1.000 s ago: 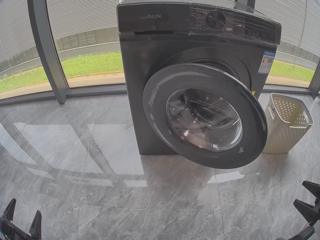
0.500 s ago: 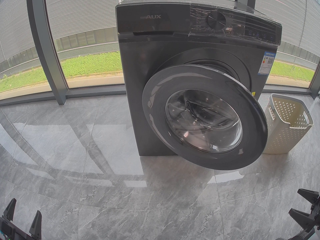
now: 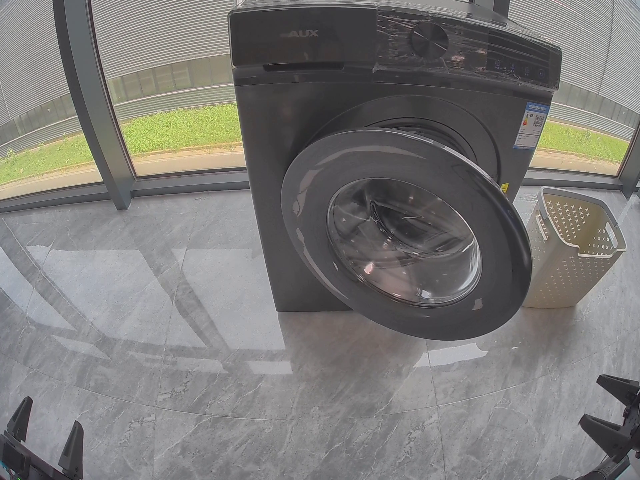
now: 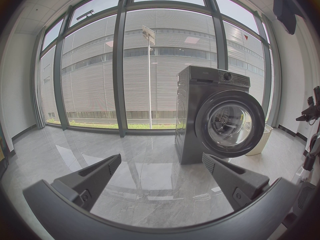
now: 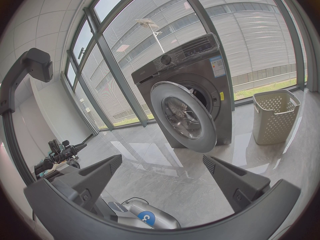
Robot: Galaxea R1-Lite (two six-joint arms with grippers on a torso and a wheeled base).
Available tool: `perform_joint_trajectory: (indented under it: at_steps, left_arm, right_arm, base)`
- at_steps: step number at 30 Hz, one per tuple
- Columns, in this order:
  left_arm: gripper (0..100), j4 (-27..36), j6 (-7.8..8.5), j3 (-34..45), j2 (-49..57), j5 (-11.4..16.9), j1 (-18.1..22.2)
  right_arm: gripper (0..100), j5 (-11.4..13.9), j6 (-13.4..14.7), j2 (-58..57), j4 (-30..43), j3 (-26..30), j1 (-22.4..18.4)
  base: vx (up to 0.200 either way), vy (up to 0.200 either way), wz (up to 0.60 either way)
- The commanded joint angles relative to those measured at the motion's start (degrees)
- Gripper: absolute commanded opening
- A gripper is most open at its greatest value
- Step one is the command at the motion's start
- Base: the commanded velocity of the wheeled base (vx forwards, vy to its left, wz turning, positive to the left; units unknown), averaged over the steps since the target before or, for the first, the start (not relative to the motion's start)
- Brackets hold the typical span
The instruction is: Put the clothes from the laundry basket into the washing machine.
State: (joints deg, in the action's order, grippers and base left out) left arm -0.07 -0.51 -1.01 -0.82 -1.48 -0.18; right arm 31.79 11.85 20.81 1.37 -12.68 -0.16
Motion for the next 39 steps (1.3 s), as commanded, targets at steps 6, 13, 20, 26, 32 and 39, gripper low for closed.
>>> perform_joint_trajectory:
  at_steps: [6, 13, 20, 26, 32, 39]
  left_arm:
    - [100, 0.0, -0.02, 1.0, 0.8, 0.0, 0.0]
    - [100, 0.0, -0.02, 1.0, 0.8, 0.0, 0.0]
    - [100, 0.0, -0.02, 1.0, 0.8, 0.0, 0.0]
    - [100, 0.0, -0.02, 1.0, 0.8, 0.0, 0.0]
    - [100, 0.0, -0.02, 1.0, 0.8, 0.0, 0.0]
    - [100, 0.0, -0.02, 1.0, 0.8, 0.0, 0.0]
  right_arm:
    - [100, -0.2, 0.1, 3.1, -0.1, -3.5, -0.4]
    - [100, -0.1, -0.1, 7.7, -0.4, -4.5, -0.3]
    - [100, -0.2, -1.0, 12.8, -5.1, -4.1, -0.4]
    - [100, -0.7, -1.8, 14.2, -5.8, -4.1, -0.5]
    - [100, -3.5, -1.9, 16.8, -7.4, -4.7, -0.5]
    - [100, -4.5, -1.9, 23.0, -11.9, -5.3, -0.5]
  base:
    - [0.000, 0.000, 0.30]
    - [0.000, 0.000, 0.26]
    - [0.000, 0.000, 0.00]
    - [0.000, 0.000, 0.00]
    - [0.000, 0.000, 0.30]
    - [0.000, 0.000, 0.00]
